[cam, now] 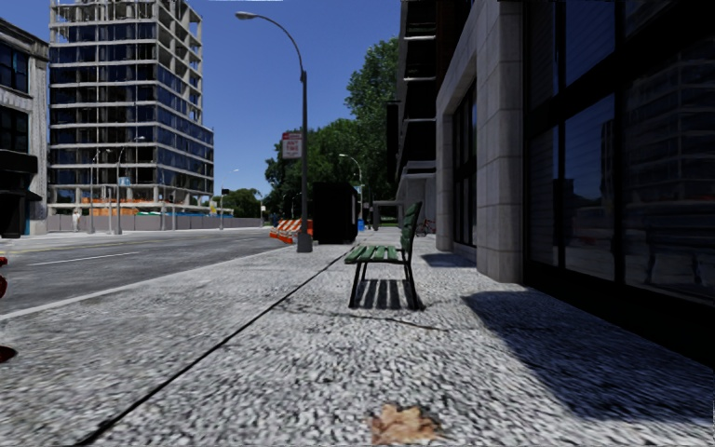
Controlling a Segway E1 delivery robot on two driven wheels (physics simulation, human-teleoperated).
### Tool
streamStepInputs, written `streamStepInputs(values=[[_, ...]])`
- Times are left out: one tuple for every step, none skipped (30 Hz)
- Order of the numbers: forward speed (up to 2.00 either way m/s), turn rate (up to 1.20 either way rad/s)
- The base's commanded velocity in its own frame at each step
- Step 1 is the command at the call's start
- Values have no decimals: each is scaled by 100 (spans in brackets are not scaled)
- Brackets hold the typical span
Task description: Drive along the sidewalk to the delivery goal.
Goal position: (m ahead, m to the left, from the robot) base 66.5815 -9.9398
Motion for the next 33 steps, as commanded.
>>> streamStepInputs(values=[[163,41],[163,41],[163,41],[163,41],[163,41],[163,41],[163,41],[163,41],[163,41],[163,41],[163,41],[163,41],[163,41],[163,41],[163,41],[163,41],[163,41],[163,41],[163,41],[163,42],[163,42],[163,42],[163,42],[163,42],[163,42],[163,42],[163,43],[163,43],[163,43],[163,43],[163,43],[163,43],[163,43]])
